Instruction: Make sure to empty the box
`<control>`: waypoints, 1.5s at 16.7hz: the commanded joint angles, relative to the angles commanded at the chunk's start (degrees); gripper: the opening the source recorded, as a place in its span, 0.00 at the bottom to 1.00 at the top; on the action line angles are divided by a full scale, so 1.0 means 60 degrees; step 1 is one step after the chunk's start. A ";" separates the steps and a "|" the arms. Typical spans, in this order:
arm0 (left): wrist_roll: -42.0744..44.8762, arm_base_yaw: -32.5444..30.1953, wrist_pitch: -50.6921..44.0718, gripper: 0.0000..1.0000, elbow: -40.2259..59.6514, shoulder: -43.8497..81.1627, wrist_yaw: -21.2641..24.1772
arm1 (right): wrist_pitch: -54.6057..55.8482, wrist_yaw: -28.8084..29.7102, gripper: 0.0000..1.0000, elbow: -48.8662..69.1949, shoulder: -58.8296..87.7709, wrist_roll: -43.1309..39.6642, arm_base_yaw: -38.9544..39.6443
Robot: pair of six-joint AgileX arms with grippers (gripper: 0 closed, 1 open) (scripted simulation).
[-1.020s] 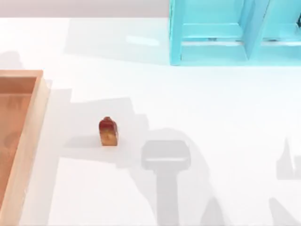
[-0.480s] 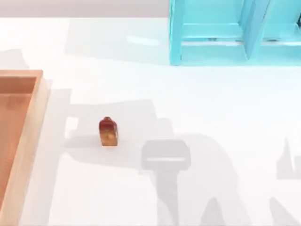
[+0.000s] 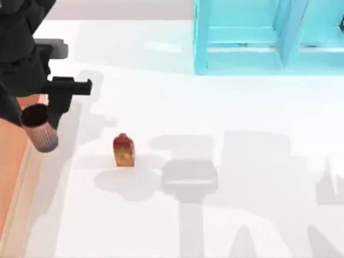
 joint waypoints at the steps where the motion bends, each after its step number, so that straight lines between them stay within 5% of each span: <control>1: -0.0787 -0.0780 0.0285 0.00 -0.0543 -0.0247 -0.0004 | 0.0000 0.0000 1.00 0.0000 0.0000 0.0000 0.0000; 5: -0.3750 -0.3717 0.1423 0.00 -0.2698 -0.1251 -0.0021 | 0.0000 0.0000 1.00 0.0000 0.0000 0.0000 0.0000; 9: -0.5382 -0.5347 0.2261 0.00 -0.4183 -0.2026 -0.0032 | 0.0000 0.0000 1.00 0.0000 0.0000 0.0000 0.0000; 25: -0.5568 -0.5542 0.4184 0.00 -0.5617 -0.1595 -0.0033 | 0.0000 0.0000 1.00 0.0000 0.0000 0.0000 0.0000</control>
